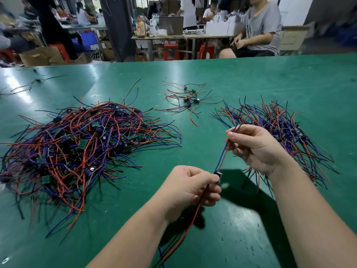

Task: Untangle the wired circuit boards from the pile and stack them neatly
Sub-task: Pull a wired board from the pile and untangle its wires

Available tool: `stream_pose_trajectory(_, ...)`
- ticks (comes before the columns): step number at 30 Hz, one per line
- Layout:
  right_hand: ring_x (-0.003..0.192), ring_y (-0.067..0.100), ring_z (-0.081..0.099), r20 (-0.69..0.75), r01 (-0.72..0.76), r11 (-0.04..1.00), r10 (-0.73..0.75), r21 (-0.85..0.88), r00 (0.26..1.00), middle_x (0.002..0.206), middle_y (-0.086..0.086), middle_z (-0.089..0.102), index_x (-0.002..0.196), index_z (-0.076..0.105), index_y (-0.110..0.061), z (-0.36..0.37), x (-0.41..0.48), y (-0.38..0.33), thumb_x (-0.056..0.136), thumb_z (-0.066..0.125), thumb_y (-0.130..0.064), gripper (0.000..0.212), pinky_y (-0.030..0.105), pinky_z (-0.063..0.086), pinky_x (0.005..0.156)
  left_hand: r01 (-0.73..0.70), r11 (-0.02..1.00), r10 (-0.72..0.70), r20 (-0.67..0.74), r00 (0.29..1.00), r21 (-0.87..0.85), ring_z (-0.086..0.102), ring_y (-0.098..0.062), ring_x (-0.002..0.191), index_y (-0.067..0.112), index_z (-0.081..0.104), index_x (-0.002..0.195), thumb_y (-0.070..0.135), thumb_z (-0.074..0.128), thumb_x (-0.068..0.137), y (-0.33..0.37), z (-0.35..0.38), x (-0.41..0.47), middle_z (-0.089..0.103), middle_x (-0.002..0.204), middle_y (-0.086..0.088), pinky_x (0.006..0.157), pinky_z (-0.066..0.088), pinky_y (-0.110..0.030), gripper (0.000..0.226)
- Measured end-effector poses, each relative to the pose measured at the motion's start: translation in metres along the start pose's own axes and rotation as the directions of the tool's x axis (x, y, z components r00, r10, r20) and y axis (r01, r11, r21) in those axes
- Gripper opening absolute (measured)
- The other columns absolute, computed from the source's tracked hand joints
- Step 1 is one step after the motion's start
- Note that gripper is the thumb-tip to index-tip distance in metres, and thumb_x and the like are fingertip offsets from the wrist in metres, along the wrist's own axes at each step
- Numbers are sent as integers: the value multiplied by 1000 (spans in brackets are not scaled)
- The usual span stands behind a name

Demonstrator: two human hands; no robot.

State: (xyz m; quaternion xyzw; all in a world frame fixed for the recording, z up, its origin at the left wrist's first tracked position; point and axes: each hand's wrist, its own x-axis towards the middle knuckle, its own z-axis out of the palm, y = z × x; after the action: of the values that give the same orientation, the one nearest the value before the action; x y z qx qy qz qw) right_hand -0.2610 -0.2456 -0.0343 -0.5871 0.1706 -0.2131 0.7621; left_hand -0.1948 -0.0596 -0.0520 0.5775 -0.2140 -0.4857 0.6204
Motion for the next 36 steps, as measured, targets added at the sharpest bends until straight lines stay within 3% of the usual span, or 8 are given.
stream_pose_trajectory(6,48,17,67,-192,-58,988,85,141,978,52,8,64,73,57,-4,-14,4,-5,66,64,-7,10,14,49,41,-5,996,7,-27,1000,84,63,-16,51,1,62,75,7,66,85,-3,0,1,64,61,-9,49,51,-21,12)
stream_pose_trajectory(16,48,15,65,-284,81,982,-30,168,958,58,6,68,58,60,-15,-9,6,-2,68,70,-11,14,19,51,45,-18,995,22,-43,999,96,63,-17,51,4,62,70,9,66,85,-4,-1,4,65,61,-8,50,50,-21,16)
stream_pose_trajectory(23,49,22,67,-536,240,970,-224,-40,814,55,8,65,77,53,-6,-8,11,10,91,63,-19,22,23,51,43,6,999,-4,-66,998,39,60,-17,49,4,60,68,8,65,83,-3,-3,6,63,62,-11,47,49,-20,17)
stream_pose_trajectory(27,55,30,69,-609,120,990,-141,-75,780,76,20,60,100,43,-6,-8,9,2,99,48,-19,14,31,56,48,-60,992,40,-174,984,-115,59,-13,46,3,60,71,7,66,85,1,-11,10,64,61,-10,43,47,-19,16)
stream_pose_trajectory(29,49,25,66,-518,49,986,-124,-157,846,74,16,56,90,47,-4,-1,5,-1,95,54,-9,10,30,55,46,-120,977,68,-277,959,-176,61,-10,47,4,62,76,12,66,85,3,-16,14,68,62,-7,44,49,-19,13)
stream_pose_trajectory(32,52,21,65,-179,1,966,-49,-259,983,69,12,62,82,58,-7,28,-5,8,86,68,-14,13,28,53,46,-177,967,102,-363,926,-181,64,-9,50,5,64,81,15,67,85,1,-21,17,71,66,-6,46,52,-18,11)
stream_pose_trajectory(34,58,20,67,-38,32,908,-52,-417,998,66,7,69,79,66,-9,48,-9,20,77,78,-17,15,29,55,50,-194,973,137,-366,921,-125,66,-10,54,6,66,82,14,66,84,-2,-21,18,73,69,-5,50,55,-20,9)
stream_pose_trajectory(36,61,20,68,-35,86,769,-140,-633,990,65,2,71,71,69,-14,59,-10,30,69,83,-23,16,32,58,57,-202,978,175,-347,921,-42,68,-12,58,8,69,85,10,60,90,-4,-19,16,74,75,-4,54,57,-24,10)
